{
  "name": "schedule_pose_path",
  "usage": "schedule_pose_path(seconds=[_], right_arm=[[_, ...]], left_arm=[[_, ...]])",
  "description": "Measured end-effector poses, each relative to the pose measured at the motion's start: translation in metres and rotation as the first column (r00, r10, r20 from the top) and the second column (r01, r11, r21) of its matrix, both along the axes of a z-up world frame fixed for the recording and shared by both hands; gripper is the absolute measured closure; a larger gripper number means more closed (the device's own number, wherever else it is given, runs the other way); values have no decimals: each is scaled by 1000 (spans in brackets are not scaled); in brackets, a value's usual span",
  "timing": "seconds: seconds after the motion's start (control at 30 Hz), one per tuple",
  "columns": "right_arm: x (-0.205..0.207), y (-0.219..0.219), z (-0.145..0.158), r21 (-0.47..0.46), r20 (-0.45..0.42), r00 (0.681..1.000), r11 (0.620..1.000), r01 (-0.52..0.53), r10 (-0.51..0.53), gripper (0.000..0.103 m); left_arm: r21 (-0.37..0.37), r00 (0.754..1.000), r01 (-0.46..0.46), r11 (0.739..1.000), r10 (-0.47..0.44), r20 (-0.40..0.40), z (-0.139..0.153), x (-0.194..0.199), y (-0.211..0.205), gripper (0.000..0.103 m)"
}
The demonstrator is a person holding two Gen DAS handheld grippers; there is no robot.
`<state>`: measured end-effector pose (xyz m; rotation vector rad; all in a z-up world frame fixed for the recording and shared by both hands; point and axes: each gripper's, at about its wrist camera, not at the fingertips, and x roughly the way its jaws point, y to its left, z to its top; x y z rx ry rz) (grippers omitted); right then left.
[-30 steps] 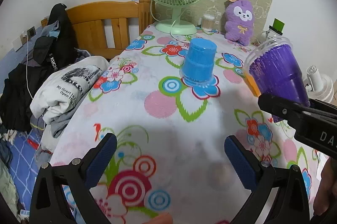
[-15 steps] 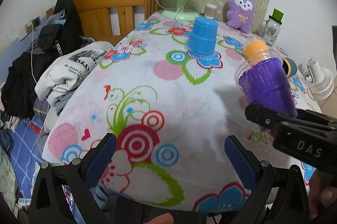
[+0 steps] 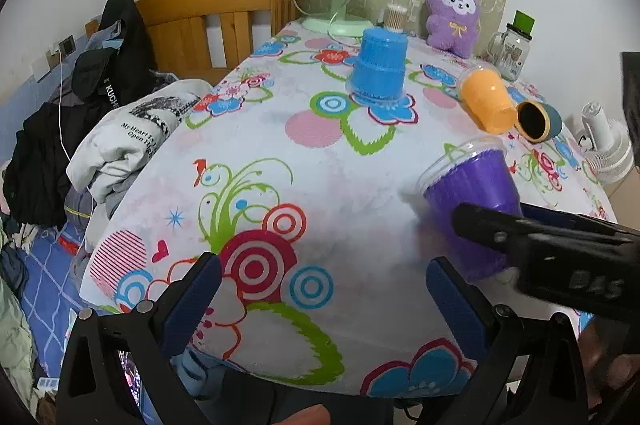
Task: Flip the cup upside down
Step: 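Grasp the purple cup with the left gripper while the right gripper releases it, then rotate the held purple cup with the left gripper, rim turning downward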
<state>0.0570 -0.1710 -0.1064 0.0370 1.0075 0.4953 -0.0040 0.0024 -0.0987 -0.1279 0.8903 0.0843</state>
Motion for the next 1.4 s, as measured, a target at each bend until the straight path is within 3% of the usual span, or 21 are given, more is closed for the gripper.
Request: schedule_pose_path(seconds=[0.13,0.37,0.63,0.93,1.03,1.27,1.4], right_arm=[[-6,-23,23,56,36,999,998,11,-13,23],[-18,-90,50,112,117,985,987,112,-125,12],[-18,-132,30,140,73,982,977,163,-175,11],[-12,-146,15,143,40,982,974,178,-185,11],[-10,-147,13,145,34,981,972,183,-189,11],[-9,-145,10,149,25,981,971,185,-191,11],[-10,-142,11,151,28,982,972,179,-185,11]], left_arm=[[-5,1000,9,1000,-9,20,9,3,-7,0],[3,994,87,996,-87,67,21,8,-46,0],[29,988,144,989,-146,60,13,21,-88,0],[5,993,114,993,-114,5,-14,34,-92,0],[1,994,111,994,-111,10,-17,35,-91,5],[-28,992,126,992,-126,12,-18,34,-85,33],[-27,991,128,991,-127,39,-8,30,-80,36]])
